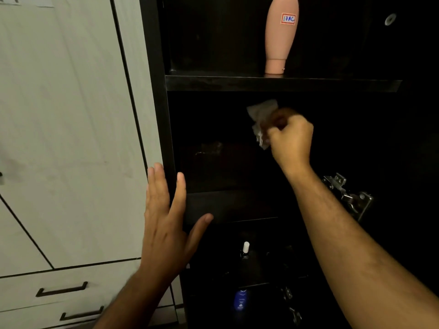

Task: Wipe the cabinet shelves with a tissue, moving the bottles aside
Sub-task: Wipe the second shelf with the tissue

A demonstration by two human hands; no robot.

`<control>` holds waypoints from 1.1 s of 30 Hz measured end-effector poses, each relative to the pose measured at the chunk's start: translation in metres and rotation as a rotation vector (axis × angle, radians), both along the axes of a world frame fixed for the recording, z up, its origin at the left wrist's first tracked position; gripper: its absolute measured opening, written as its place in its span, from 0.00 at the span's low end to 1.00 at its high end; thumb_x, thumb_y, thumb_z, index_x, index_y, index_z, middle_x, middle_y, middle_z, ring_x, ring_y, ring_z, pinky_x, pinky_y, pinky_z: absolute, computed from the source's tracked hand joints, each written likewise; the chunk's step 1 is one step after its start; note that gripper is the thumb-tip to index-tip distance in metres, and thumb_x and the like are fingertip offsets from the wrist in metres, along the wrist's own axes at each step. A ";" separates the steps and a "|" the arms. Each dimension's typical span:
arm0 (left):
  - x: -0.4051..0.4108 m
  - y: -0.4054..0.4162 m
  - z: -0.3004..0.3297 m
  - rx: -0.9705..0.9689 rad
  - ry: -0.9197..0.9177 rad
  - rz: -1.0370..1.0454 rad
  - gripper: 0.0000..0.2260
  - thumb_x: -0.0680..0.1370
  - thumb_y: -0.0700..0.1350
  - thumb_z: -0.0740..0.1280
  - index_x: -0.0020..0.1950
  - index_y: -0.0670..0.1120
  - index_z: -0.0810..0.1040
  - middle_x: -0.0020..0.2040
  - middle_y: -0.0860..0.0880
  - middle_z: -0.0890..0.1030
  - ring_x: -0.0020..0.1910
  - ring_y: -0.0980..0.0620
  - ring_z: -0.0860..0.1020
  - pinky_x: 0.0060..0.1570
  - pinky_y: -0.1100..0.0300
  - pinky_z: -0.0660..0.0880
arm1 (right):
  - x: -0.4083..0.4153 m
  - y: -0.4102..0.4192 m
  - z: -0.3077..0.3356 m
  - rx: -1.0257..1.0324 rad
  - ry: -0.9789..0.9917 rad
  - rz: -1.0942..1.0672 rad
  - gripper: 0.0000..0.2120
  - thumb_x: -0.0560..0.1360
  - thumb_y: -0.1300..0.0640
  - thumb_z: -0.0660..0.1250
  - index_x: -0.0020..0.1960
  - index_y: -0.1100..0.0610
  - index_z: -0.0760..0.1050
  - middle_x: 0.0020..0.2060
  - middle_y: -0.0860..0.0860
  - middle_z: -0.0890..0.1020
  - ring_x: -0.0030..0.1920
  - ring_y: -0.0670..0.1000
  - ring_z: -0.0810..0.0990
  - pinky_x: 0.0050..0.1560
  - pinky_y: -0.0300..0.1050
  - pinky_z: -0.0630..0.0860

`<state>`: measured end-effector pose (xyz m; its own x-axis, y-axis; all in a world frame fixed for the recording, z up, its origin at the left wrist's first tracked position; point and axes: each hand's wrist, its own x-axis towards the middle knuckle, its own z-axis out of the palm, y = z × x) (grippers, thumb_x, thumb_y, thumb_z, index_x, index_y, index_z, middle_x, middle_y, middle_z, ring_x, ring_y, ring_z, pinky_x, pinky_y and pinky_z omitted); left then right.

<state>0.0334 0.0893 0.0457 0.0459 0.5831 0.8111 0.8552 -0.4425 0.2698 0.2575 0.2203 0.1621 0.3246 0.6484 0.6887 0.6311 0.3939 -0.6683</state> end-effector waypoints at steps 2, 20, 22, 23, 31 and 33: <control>-0.003 0.003 0.001 0.003 0.001 -0.006 0.36 0.78 0.60 0.60 0.78 0.44 0.51 0.79 0.39 0.44 0.78 0.40 0.44 0.71 0.33 0.57 | -0.017 0.003 0.017 0.119 0.148 0.084 0.04 0.72 0.58 0.72 0.46 0.56 0.83 0.38 0.49 0.84 0.39 0.47 0.83 0.42 0.44 0.82; -0.032 0.011 0.005 -0.035 0.090 -0.161 0.36 0.79 0.55 0.61 0.80 0.47 0.45 0.79 0.38 0.44 0.79 0.40 0.44 0.72 0.36 0.58 | -0.042 -0.027 -0.086 -0.162 -0.520 0.084 0.03 0.71 0.60 0.72 0.41 0.59 0.79 0.40 0.52 0.81 0.40 0.49 0.80 0.40 0.37 0.76; -0.032 0.009 0.003 -0.045 0.101 -0.171 0.36 0.79 0.54 0.62 0.80 0.46 0.46 0.79 0.38 0.45 0.79 0.40 0.44 0.73 0.38 0.56 | -0.031 -0.025 -0.066 -0.157 -0.275 -0.008 0.04 0.70 0.61 0.74 0.40 0.57 0.79 0.37 0.51 0.82 0.37 0.45 0.78 0.39 0.32 0.70; -0.032 0.009 0.003 -0.050 0.108 -0.171 0.36 0.79 0.54 0.62 0.80 0.46 0.47 0.79 0.39 0.45 0.79 0.40 0.45 0.73 0.40 0.55 | -0.028 -0.024 -0.052 -0.145 -0.142 -0.053 0.04 0.70 0.61 0.74 0.41 0.56 0.79 0.35 0.49 0.81 0.37 0.46 0.79 0.38 0.34 0.71; -0.029 0.007 0.002 -0.023 0.137 -0.102 0.36 0.78 0.52 0.65 0.79 0.44 0.50 0.80 0.39 0.45 0.79 0.40 0.46 0.73 0.41 0.55 | -0.087 -0.014 0.015 0.193 0.182 -0.047 0.06 0.73 0.62 0.72 0.49 0.59 0.84 0.41 0.49 0.83 0.43 0.45 0.81 0.46 0.29 0.75; -0.027 0.006 0.003 -0.017 0.130 -0.089 0.36 0.78 0.52 0.64 0.79 0.43 0.50 0.79 0.39 0.45 0.79 0.40 0.46 0.73 0.40 0.56 | -0.102 -0.012 -0.002 0.232 0.023 -0.031 0.05 0.70 0.66 0.72 0.46 0.62 0.83 0.40 0.55 0.83 0.42 0.52 0.82 0.47 0.39 0.78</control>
